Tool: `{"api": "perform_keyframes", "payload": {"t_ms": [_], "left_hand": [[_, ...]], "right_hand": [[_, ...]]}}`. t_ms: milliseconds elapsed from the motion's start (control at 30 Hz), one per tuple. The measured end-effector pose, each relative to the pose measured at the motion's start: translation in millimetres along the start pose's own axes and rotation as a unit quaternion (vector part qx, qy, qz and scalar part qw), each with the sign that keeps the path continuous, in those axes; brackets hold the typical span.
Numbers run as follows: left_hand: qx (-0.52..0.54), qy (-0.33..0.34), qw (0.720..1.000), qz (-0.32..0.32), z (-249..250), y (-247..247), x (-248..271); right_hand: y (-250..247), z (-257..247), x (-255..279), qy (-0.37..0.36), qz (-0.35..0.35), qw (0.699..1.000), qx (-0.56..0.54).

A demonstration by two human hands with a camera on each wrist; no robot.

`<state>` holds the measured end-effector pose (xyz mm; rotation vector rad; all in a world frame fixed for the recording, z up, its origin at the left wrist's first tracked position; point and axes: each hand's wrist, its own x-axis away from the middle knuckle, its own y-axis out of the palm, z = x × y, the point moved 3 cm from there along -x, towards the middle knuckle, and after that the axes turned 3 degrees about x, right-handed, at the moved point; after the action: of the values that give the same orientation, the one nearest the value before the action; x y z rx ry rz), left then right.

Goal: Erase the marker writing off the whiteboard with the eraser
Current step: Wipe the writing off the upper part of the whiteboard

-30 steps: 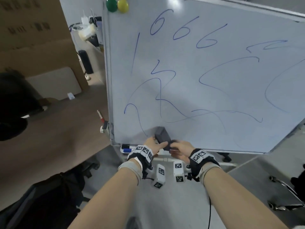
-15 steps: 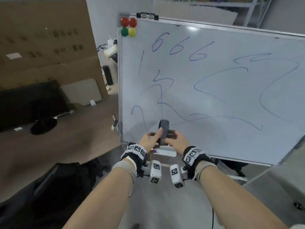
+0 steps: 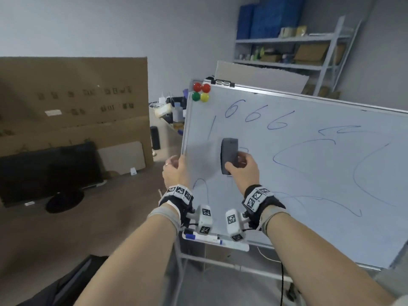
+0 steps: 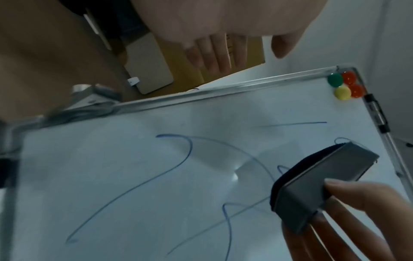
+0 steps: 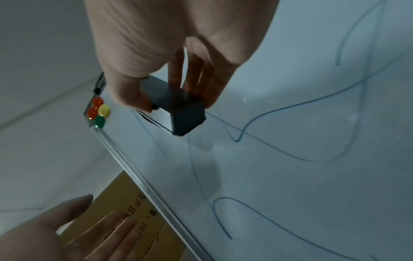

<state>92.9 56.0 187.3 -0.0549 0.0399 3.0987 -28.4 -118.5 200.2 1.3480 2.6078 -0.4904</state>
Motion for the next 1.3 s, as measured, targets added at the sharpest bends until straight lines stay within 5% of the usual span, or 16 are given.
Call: {"api": "perform_keyframes", "payload": {"t_ms": [100, 300, 567, 700, 900, 1000, 1133, 1300], "left_hand": [[-0.055, 0.007, 0.998, 0.005, 15.1, 2.8, -40.3], [-0.054, -0.03, 0.986, -0.157, -4.9, 35.5, -79.4], [-0.031, 0.003, 0.989, -0.144, -32.8, 37.0, -88.4], [-0.041, -0.002, 0.989, -0.141, -33.7, 37.5, -84.7], [-0.046, 0.002, 0.989, -0.137, -36.7, 40.9, -92.0], [-0.057, 0.007, 0.989, -0.135, -36.6, 43.8, -92.1], [-0.056, 0.003, 0.988, -0.143, -37.0, 46.2, -93.2], [-0.053, -0.01, 0.988, -0.141, -38.7, 44.1, -104.5]], "right_hand": [[16.3, -25.3, -14.7, -0.059, 0.04, 0.997, 0.037], [39.0, -27.7, -40.3, -0.095, 0.069, 0.986, 0.12], [58.1, -52.1, -51.0, -0.237, 0.12, 0.911, 0.315], [36.0, -89.0, -84.1, -0.201, 0.194, 0.915, 0.292], [60.9, -59.0, -66.0, -0.318, 0.037, 0.871, 0.374], [53.3, -66.4, -78.5, -0.333, 0.077, 0.861, 0.377], [36.8, -68.9, -95.8, -0.244, 0.152, 0.898, 0.334], [71.0, -18.4, -64.1, -0.311, -0.015, 0.888, 0.34]]}}
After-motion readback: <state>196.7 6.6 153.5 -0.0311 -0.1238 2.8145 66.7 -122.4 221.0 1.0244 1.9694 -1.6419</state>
